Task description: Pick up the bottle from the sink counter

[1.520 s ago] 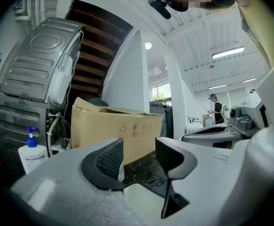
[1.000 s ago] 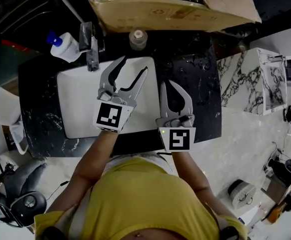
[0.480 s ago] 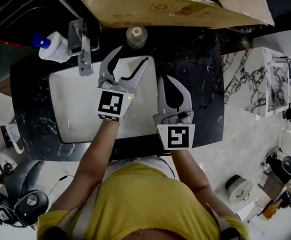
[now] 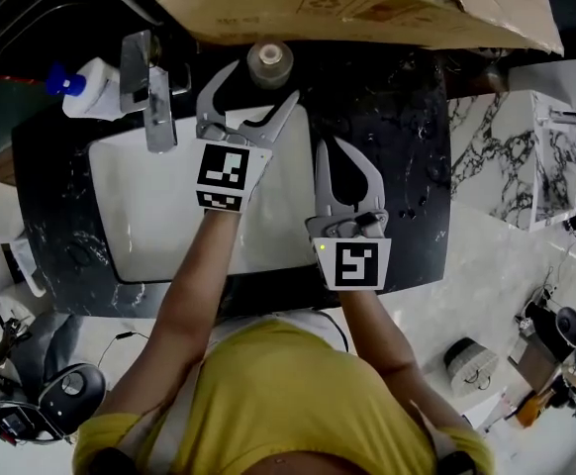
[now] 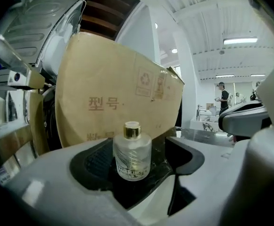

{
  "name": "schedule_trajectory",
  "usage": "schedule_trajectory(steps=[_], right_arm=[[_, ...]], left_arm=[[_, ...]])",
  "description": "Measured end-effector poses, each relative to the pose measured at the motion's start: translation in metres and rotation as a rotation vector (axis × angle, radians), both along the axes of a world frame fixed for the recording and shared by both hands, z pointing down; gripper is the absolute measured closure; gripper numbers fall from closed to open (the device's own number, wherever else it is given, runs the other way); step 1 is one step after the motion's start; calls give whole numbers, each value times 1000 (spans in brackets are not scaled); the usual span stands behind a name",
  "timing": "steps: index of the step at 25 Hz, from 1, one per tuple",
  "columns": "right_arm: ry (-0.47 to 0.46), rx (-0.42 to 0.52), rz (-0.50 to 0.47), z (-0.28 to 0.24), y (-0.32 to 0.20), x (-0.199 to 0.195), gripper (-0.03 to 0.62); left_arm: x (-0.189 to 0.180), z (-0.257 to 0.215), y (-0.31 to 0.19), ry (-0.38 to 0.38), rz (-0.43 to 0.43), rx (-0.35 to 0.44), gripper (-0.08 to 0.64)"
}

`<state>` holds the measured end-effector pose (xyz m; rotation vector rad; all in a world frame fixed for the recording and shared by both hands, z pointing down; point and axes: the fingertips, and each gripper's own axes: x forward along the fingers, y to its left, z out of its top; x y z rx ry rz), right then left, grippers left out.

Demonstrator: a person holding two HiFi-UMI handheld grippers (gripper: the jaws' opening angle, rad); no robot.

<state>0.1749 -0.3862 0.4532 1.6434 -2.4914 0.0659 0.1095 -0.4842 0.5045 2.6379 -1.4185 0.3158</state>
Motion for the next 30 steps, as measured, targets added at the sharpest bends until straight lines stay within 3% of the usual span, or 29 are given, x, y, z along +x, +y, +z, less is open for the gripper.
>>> schedule_trajectory(steps=[15, 30], right_arm=[[14, -30, 13, 14, -10, 2, 591], [34, -24, 40, 6, 1, 8, 591]], left_arm=[[7, 28, -30, -66, 28, -101, 198], [12, 26, -31, -80, 59, -71, 225]])
